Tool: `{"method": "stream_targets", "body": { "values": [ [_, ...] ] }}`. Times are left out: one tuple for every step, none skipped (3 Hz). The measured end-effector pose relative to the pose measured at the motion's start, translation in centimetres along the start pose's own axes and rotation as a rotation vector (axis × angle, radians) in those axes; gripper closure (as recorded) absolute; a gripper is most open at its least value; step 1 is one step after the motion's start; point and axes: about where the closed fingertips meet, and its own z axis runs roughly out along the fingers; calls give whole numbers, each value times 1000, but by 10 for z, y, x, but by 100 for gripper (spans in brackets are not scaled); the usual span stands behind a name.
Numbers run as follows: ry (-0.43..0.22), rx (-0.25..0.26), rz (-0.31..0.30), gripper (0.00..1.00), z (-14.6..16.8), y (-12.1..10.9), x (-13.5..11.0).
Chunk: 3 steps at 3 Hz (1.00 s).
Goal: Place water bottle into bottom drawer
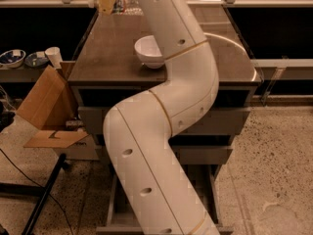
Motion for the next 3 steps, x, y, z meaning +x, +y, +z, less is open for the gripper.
{"method": "stream_targets", "body": {
  "values": [
    [-9,-28,40,100,51,26,-2],
    [-9,33,79,100,57,49,4],
    [-41,136,67,100,14,61,-3]
  ]
}}
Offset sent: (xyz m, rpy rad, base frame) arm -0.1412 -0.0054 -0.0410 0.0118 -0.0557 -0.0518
